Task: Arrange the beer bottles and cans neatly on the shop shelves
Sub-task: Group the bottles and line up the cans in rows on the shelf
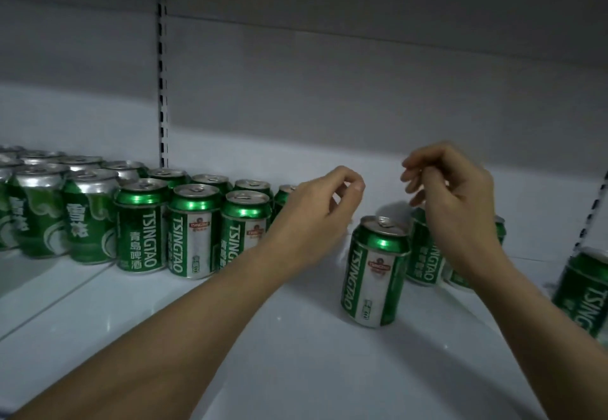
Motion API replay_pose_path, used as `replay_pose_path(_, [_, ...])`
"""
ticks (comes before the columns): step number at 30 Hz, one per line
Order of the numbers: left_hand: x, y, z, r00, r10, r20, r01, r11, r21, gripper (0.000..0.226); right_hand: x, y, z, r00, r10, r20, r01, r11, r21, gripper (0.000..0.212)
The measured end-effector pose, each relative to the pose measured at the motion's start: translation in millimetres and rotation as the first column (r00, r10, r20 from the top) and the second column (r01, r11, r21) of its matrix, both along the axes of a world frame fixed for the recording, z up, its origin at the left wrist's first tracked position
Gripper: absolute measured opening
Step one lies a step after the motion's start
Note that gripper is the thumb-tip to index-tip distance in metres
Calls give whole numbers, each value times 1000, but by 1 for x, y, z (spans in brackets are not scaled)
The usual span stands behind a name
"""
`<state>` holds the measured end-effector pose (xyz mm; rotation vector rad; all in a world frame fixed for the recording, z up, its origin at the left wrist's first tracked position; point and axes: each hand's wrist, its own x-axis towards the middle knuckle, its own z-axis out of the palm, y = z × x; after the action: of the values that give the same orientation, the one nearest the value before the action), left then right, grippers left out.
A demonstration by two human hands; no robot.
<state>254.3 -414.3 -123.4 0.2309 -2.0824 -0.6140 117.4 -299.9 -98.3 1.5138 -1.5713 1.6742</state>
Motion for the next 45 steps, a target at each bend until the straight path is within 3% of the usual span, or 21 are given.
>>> replay_pose_path(3, [-13,7,-4,997,-35,-62,39,998,52,33,-6,10,-3,983,101,155,-109,993,45,29])
replay_pose_path(6, [-9,3,-21,991,-107,-75,117,982,146,44,-11,16,0,973,130,189,-176,952,251,25])
replay_pose_path(10, [0,-6,-27,982,-182,-49,189,943,275,49,-19,22,0,970,175,169,-244,697,675,55])
replay_pose_path(14, [-4,2,-32,976,-188,113,153,952,264,39,-19,24,-3,902,254,348,-430,568,701,72])
replay_pose_path(18, [-2,4,-34,968,-167,187,120,963,241,49,-25,25,-7,876,256,409,-482,501,719,78])
replay_pose_path(25, [1,10,-30,959,-143,244,80,964,252,76,-28,24,-15,833,341,436,-549,611,571,51])
replay_pose_path(30, [-2,11,-30,985,-79,152,46,976,211,96,-22,15,-22,786,417,457,-592,721,360,49])
replay_pose_path(35, [-4,10,-36,996,-63,64,45,968,249,85,-12,3,-32,793,447,414,-579,764,284,48])
replay_pose_path(39, [-11,14,-36,999,-15,35,7,972,235,83,-15,-1,-39,834,381,400,-505,819,273,54])
replay_pose_path(42, [-11,10,-37,999,48,-7,-45,970,239,83,-12,-7,-44,787,362,499,-547,783,295,57])
replay_pose_path(45, [-11,3,-39,995,101,-12,-92,947,306,82,-6,-10,-50,747,355,563,-577,767,281,47])
